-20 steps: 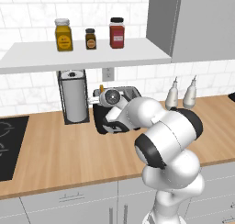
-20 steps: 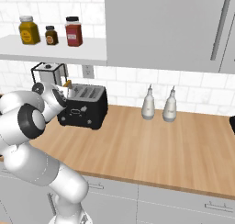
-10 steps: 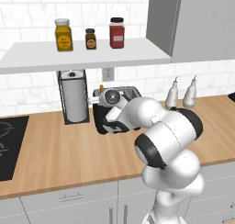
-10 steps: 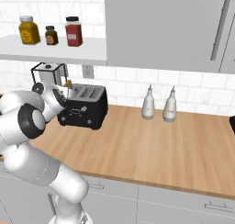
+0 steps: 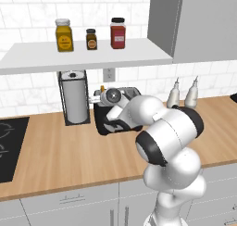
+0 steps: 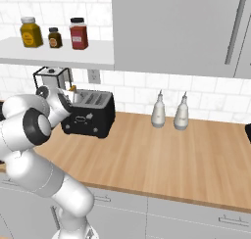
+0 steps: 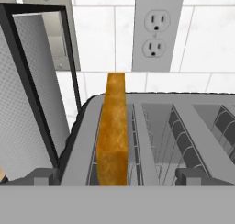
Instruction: Start the toaster. Once the lever pops up, take the bread to the plate on the dining counter.
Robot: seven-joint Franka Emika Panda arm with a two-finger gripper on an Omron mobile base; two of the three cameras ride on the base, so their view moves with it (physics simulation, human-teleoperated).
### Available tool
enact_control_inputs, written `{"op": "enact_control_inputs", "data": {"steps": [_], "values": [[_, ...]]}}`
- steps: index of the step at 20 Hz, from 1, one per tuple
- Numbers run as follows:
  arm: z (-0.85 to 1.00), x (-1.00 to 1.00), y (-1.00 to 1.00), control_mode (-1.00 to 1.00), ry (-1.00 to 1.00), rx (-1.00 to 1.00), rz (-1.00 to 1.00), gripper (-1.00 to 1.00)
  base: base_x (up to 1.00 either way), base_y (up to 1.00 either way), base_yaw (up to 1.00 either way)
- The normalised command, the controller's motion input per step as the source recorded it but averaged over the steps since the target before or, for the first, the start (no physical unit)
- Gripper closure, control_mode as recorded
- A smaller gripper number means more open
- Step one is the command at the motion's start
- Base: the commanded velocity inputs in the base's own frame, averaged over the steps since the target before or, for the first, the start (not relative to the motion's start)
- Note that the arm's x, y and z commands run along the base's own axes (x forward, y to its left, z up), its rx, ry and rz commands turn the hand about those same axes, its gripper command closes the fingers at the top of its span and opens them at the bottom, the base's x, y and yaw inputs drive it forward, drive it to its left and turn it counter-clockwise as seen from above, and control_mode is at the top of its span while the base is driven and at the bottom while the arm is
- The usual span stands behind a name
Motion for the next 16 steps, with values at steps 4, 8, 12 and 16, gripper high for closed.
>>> {"op": "enact_control_inputs", "data": {"steps": [4,8,12,16], "values": [[0.00,0.08,0.00,-1.00,0.00,0.00,0.00,-1.00,0.00,0.00,0.00],[0.00,0.05,0.00,-1.00,0.00,0.00,0.00,-1.00,0.00,0.00,0.00],[0.00,0.00,0.00,-1.00,0.00,0.00,0.00,-1.00,0.00,0.00,0.00],[0.00,0.00,0.00,-1.00,0.00,0.00,0.00,-1.00,0.00,0.00,0.00]]}}
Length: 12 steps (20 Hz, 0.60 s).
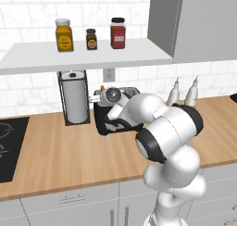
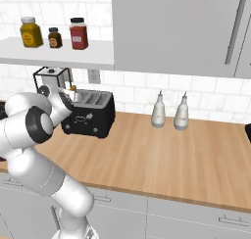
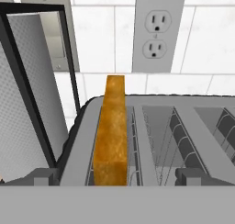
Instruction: Start the toaster. Once the lever pops up, take the bread to the plate on the dining counter.
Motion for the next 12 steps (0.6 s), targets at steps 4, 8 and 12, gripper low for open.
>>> {"op": "enact_control_inputs", "data": {"steps": [4,8,12], "values": [[0.00,0.00,0.00,-1.00,0.00,0.00,0.00,1.00,0.00,0.00,0.00],[0.00,0.00,0.00,-1.00,0.00,0.00,0.00,1.00,0.00,0.00,0.00],[0.00,0.00,0.00,-1.00,0.00,0.00,0.00,1.00,0.00,0.00,0.00]]}}
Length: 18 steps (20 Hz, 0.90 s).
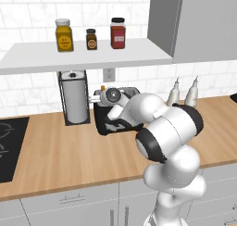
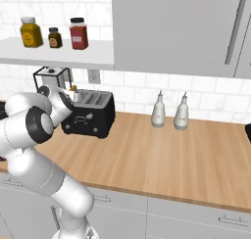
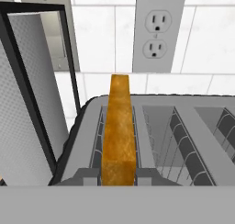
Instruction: Start the toaster. Once the lever pops up, take the bread to the plate on the dining counter.
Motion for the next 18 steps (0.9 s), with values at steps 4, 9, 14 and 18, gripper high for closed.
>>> {"op": "enact_control_inputs", "data": {"steps": [4,9,14,18], "values": [[0.00,0.00,0.00,-1.00,0.00,0.00,0.00,1.00,0.00,0.00,0.00],[0.00,0.00,0.00,-1.00,0.00,0.00,0.00,1.00,0.00,0.00,0.00],[0.00,0.00,0.00,-1.00,0.00,0.00,0.00,1.00,0.00,0.00,0.00],[0.00,0.00,0.00,-1.00,0.00,0.00,0.00,1.00,0.00,0.00,0.00]]}}
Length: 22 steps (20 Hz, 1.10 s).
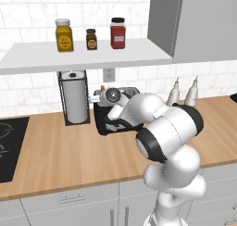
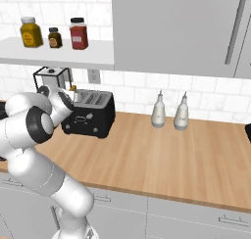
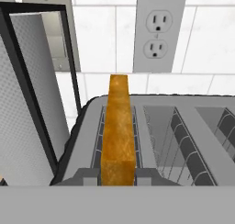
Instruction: Start the toaster. Once the lever pops up, take the bread to the plate on the dining counter.
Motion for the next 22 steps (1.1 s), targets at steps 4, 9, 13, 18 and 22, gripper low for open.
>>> {"op": "enact_control_inputs", "data": {"steps": [4,9,13,18,22], "values": [[0.00,0.00,0.00,-1.00,0.00,0.00,0.00,1.00,0.00,0.00,0.00],[0.00,0.00,0.00,-1.00,0.00,0.00,0.00,1.00,0.00,0.00,0.00],[0.17,0.00,0.00,-1.00,-0.02,0.00,0.00,1.00,0.00,0.00,0.00],[0.40,0.00,0.00,-1.00,-0.01,0.00,0.00,1.00,0.00,0.00,0.00],[0.50,-0.08,0.00,-1.00,0.00,0.00,0.00,1.00,0.00,0.00,0.00]]}}
